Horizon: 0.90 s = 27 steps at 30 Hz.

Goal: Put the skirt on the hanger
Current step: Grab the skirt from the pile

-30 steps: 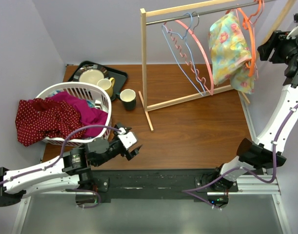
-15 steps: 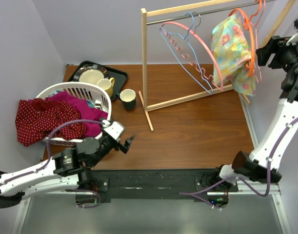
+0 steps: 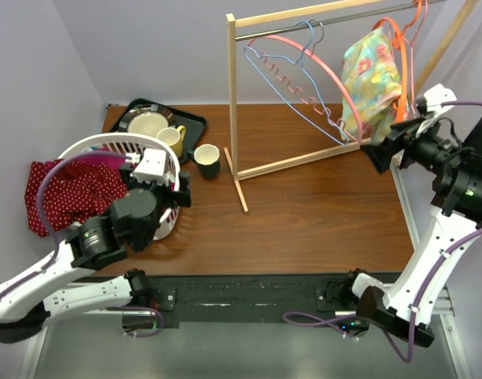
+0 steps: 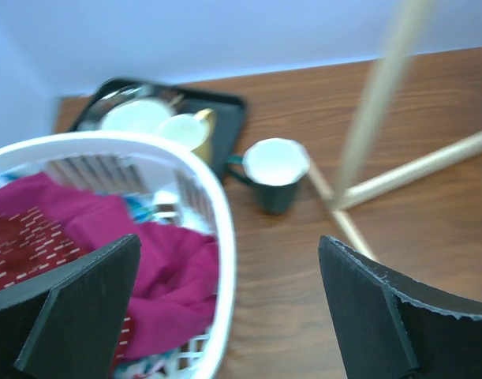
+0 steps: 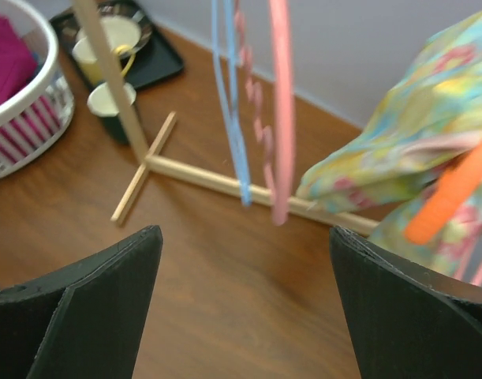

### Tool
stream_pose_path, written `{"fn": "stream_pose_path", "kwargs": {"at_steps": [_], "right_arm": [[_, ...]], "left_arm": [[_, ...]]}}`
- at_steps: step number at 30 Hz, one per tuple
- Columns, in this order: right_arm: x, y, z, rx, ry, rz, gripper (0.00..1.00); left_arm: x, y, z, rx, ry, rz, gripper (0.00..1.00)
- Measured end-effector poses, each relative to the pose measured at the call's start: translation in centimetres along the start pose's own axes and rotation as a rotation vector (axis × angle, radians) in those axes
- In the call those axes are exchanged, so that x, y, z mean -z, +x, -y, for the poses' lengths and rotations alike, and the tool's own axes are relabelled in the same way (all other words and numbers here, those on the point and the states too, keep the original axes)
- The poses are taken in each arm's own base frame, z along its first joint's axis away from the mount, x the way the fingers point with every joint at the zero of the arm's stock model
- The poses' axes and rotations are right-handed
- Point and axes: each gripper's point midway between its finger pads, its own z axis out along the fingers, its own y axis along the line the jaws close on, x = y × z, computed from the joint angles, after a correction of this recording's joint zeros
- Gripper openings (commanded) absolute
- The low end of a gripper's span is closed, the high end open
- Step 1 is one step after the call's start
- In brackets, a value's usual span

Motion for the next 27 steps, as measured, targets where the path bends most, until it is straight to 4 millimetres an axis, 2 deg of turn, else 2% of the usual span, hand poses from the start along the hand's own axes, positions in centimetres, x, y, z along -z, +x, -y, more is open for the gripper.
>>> {"fn": "stream_pose_path", "kwargs": {"at_steps": [2, 4, 7, 8, 12, 17, 20, 21, 22, 23, 24, 27], "right_arm": [[-0.2, 2.1, -0.9, -0.018, -0.053, -0.041, 0.9], [-0.3, 4.2, -1.6, -0.036, -0.09, -0.081, 0.9], [-0.3, 7.0, -3.1, -0.056, -0.14, -0.116, 0.9], [-0.2, 7.7, -3.5, -0.063, -0.151, -0.126, 0.9], [-0.2, 11.4, -5.3, -0.113, -0.203, -0.165, 0.9], [-0.8, 14.5, -5.6, -0.168, -0.239, -0.208, 0.9], [-1.1, 15.9, -5.4, -0.185, -0.264, -0.232, 0.9], [-1.2, 16.3, -5.4, -0.184, -0.271, -0.238, 0.9], [-1.2, 16.5, -5.4, -0.178, -0.276, -0.242, 0.9], [-1.2, 16.7, -5.5, -0.172, -0.279, -0.243, 0.9], [-1.2, 16.9, -5.5, -0.165, -0.283, -0.245, 0.9], [-1.1, 16.9, -5.5, -0.127, -0.289, -0.24, 0.9]], "left_arm": [[-1.8, 0.8, -1.7, -0.019, -0.092, -0.05, 1.0], [-3.8, 2.0, -4.6, -0.016, -0.211, -0.119, 1.0], [-5.3, 4.5, -9.3, 0.029, -0.39, -0.224, 0.99], [-5.2, 5.1, -10.6, 0.056, -0.443, -0.244, 0.99], [-3.5, 7.1, -13.9, 0.16, -0.582, -0.259, 0.94], [-2.3, 11.0, -17.8, 0.273, -0.773, -0.318, 0.89], [-2.2, 13.8, -18.8, 0.311, -0.861, -0.399, 0.7], [-2.3, 15.1, -18.9, 0.319, -0.881, -0.435, 0.6], [-2.3, 16.0, -18.9, 0.323, -0.89, -0.458, 0.56], [-2.2, 17.1, -18.9, 0.33, -0.896, -0.477, 0.46], [-2.0, 18.2, -18.8, 0.332, -0.9, -0.503, 0.12], [-1.3, 20.1, -19.0, 0.351, -0.922, -0.553, 0.0]]}}
